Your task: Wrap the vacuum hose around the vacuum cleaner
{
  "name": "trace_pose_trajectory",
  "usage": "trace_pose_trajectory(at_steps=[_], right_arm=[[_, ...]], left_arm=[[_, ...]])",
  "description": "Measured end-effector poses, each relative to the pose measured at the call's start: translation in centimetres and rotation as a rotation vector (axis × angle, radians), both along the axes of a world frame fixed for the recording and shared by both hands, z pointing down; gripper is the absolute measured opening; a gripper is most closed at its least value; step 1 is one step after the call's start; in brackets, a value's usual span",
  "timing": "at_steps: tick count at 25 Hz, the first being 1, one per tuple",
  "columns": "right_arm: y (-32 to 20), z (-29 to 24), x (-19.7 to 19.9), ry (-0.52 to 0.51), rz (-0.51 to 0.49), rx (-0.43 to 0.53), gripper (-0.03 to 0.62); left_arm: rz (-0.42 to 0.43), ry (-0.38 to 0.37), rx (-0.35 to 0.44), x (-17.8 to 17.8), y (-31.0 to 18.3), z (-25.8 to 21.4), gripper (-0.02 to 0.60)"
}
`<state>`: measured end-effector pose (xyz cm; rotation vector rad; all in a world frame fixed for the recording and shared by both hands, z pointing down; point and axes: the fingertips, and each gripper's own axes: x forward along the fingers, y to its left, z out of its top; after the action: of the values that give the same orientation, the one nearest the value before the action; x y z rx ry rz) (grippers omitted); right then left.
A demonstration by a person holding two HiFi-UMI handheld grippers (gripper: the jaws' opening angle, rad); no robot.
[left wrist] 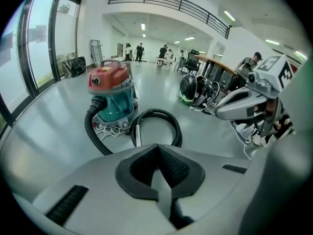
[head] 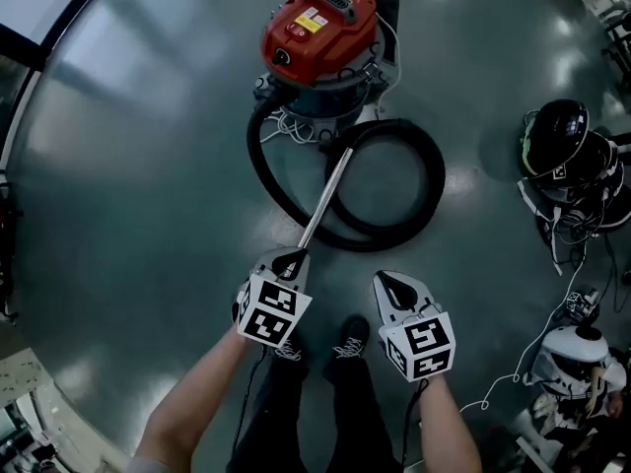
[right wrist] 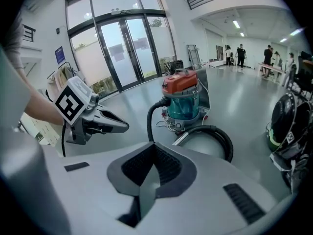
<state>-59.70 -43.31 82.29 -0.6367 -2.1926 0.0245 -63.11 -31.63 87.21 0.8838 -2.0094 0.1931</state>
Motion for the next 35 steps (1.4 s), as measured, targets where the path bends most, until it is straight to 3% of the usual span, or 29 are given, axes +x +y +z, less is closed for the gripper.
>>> trace_pose_trajectory(at_steps=[4, 8, 11, 17, 24, 35], right_arm=[[1.6, -6.9, 0.9, -0.029, 0.028, -0.022, 0.003], [3.4, -13.9, 2.8, -0.058, 0.034, -0.024, 0.003], [4.9, -18.8, 4.8, -0.081, 0.047, -0.035, 0.003], [6.1, -27.6, 10.0, -0.141, 0.117, -0.031, 0.003], [6.0, -36.8, 13.0, -0.253, 0.144, -0.044, 0.003], [1.0, -49.6, 17.3, -0.44, 0.187, -0.104, 0.003]], left_arm=[[-0.003, -0.022, 0.056, 0.5, 0.5, -8.2, 0.005], [-0.07, -0.01, 0.191, 1.9, 1.1, -17.1, 0.005], [-0.066, -0.007, 0.242, 3.8, 1.3, -23.0, 0.005], [-0.005, -0.037, 0.267, 9.4, 2.2, -32.6, 0.005], [0.027, -0.098, 0.293, 14.2, 1.4, -40.1, 0.005], [0.064, -0.306, 0.321, 19.9, -5.6, -53.6, 0.005]])
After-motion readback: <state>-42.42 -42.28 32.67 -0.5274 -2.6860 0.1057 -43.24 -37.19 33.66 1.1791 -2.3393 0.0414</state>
